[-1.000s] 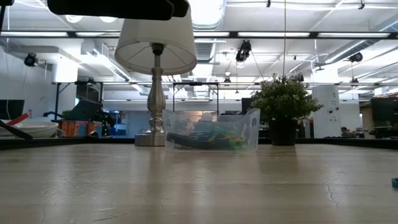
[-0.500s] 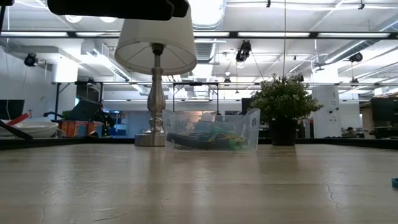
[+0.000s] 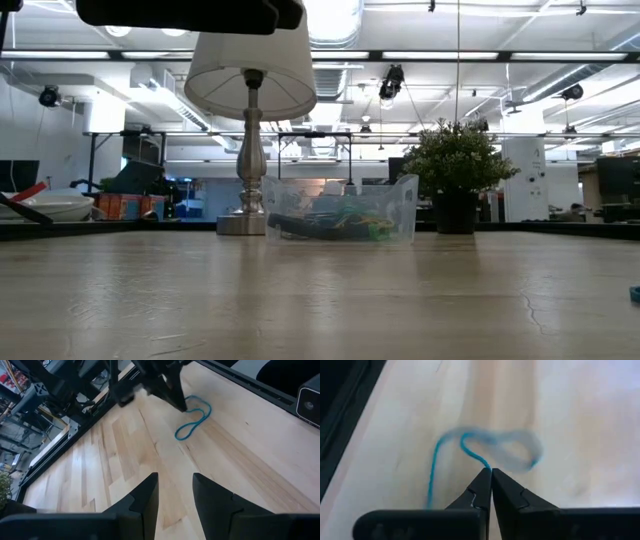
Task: Pick and place rubber bands into bin
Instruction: Put the blue rubber band into the transparent bin, then return to Home Position
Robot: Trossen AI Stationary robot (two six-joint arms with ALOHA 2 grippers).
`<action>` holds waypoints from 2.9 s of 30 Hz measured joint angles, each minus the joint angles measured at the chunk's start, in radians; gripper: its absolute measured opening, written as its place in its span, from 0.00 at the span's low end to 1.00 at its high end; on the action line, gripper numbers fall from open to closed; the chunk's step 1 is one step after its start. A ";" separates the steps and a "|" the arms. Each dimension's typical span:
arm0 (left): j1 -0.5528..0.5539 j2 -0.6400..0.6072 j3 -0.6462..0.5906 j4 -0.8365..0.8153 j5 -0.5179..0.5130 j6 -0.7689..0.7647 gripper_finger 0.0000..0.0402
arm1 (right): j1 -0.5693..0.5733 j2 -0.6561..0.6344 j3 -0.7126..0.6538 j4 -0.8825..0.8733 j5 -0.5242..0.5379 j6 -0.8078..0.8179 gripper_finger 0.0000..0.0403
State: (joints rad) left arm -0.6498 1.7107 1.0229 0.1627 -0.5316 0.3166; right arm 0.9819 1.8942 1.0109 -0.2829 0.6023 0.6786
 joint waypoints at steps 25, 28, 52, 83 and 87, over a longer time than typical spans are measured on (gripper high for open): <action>-0.102 -0.140 0.000 -0.505 -0.010 -0.628 0.26 | -0.143 -0.008 0.373 -0.398 0.369 -0.487 0.02; -0.114 -0.140 -0.001 -0.508 -0.010 -0.681 0.26 | -0.186 -0.008 0.384 -0.403 0.370 -0.558 0.02; -0.163 -0.109 -0.016 -0.494 -0.011 -0.997 0.26 | -0.678 -0.111 0.390 -0.414 0.420 -0.949 0.02; -0.172 -0.108 -0.016 -0.486 -0.016 -1.017 0.26 | -1.034 -0.070 0.369 -0.302 -0.222 -0.861 0.04; -0.172 -0.108 -0.016 -0.486 -0.017 -1.017 0.26 | -1.036 -0.070 0.369 -0.304 -0.237 -0.855 0.11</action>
State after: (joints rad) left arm -0.8219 1.6024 1.0069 -0.3229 -0.5484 -0.7006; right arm -0.0540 1.8240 1.3796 -0.5865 0.3650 -0.1762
